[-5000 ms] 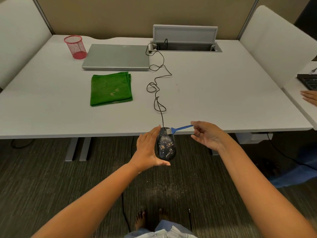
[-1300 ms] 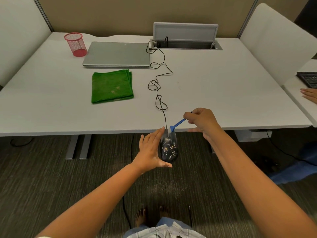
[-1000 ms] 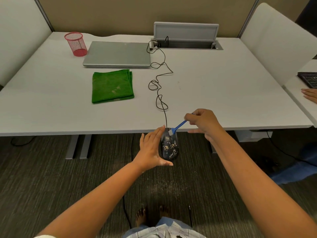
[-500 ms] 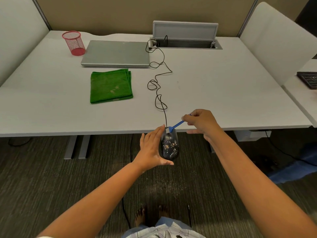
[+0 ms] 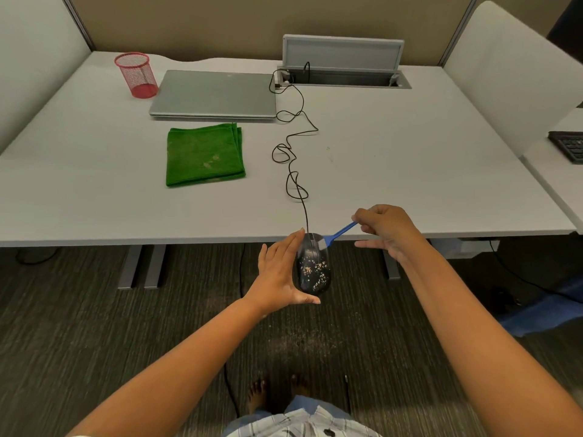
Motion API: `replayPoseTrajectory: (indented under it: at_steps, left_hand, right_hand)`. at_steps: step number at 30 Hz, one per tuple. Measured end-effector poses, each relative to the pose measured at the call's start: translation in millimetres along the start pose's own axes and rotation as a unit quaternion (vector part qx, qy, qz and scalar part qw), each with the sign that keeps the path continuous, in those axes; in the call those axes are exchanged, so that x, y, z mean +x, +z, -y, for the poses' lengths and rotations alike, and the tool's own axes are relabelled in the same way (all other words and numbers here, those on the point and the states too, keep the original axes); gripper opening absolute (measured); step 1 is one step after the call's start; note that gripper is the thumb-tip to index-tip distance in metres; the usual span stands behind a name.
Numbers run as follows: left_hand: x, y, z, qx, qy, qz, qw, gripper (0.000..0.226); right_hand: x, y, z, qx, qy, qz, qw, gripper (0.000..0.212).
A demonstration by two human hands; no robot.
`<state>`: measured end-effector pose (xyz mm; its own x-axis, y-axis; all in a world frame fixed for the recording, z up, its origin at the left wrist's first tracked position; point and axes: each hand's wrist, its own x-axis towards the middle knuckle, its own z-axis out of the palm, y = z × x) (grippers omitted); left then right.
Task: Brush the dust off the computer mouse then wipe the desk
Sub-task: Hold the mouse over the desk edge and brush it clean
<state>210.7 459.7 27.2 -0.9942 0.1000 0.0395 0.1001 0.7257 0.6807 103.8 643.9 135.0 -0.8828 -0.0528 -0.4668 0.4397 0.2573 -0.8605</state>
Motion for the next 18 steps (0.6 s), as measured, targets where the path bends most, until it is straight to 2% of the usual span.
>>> replayPoseTrajectory:
  at_steps: [7,13,18]
  left_hand:
    - [-7.8,8.8,-4.9,0.001,0.006,0.016,1.0,0.126]
    - [-10.4,6.6,-5.6,0.001,0.002,0.014,1.0,0.125]
    - [-13.0,6.1,-8.8,-0.009,0.001,0.008,1.0,0.123]
  right_hand:
    - [7.1,-1.7,-6.3,0.019,0.037,0.026,0.999,0.013]
    - [10.8,-11.8,-10.6,0.051,0.055,0.005,0.997,0.011]
    - [11.3,-5.9,-11.4,0.063,0.065,0.027,0.996,0.012]
